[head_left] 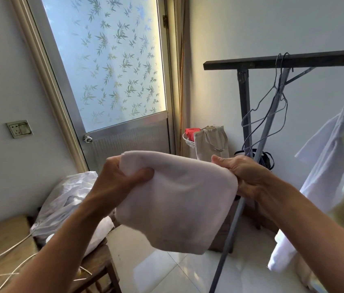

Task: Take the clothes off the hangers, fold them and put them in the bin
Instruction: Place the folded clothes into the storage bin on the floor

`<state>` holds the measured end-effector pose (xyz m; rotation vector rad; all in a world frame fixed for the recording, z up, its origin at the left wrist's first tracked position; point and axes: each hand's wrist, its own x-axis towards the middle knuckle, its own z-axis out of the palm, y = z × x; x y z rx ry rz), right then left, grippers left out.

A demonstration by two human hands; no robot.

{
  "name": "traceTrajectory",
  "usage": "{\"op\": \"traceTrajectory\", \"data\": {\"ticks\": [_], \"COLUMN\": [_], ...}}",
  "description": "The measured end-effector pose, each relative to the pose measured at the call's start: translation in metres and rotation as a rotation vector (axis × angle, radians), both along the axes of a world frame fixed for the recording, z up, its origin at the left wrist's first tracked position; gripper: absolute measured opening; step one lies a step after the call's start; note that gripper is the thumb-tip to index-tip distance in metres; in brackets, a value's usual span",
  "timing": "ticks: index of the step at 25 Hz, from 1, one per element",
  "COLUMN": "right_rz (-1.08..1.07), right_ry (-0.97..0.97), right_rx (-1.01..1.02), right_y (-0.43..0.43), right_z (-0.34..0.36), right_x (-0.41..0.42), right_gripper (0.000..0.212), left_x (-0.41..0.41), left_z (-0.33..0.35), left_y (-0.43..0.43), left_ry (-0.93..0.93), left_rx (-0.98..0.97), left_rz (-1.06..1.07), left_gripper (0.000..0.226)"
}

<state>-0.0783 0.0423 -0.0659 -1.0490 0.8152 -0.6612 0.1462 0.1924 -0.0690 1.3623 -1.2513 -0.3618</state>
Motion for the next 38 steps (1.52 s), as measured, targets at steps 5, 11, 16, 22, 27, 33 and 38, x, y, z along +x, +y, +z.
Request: {"op": "traceTrajectory", "data": {"ticks": [5, 11, 16, 22, 27, 33, 38], "right_rz": [-0.115, -0.159, 0.527, 0.362, 0.112, 0.062, -0.015], "right_ry": [0.106, 0.174, 0.273, 0.05, 0.035, 0.089, 0.023], "right_rx": [-0.102, -0.768, -0.757, -0.471, -0.366, -0.272, -0.059], "right_y": [-0.006, -0.003, 0.013, 0.006, 0.002, 0.002, -0.006], "right_z": [-0.01, -0.017, -0.012, -0.039, -0.074, -0.123, -0.176], "right_x": [0.0, -0.006, 0.003, -0.02, -0.029, -0.034, -0.039], "right_gripper": [0.028, 0.033, 0.039, 0.031, 0.03, 0.05, 0.031], "left_x": [-0.012, -0.018, -0.035, -0.03, -0.07, -0.096, -0.103], "left_z": [-0.001, 0.002, 0.005, -0.042, -0.107, -0.129, -0.166], "left_y": [0.001, -0.006, -0.016, -0.022, -0.016, -0.038, -0.046], "left_ry": [0.199, 0.107, 0.054, 0.958, 1.166, 0.812, 0.845], "left_rx": [0.075, 0.232, 0.254, 0.224, 0.216, 0.394, 0.448], "left_rz": [0.071, 0.033, -0.126, -0.443, -0.549, -0.047, 0.115], "left_gripper": [0.036, 0.023, 0.011, 0.071, 0.108, 0.066, 0.024]}}
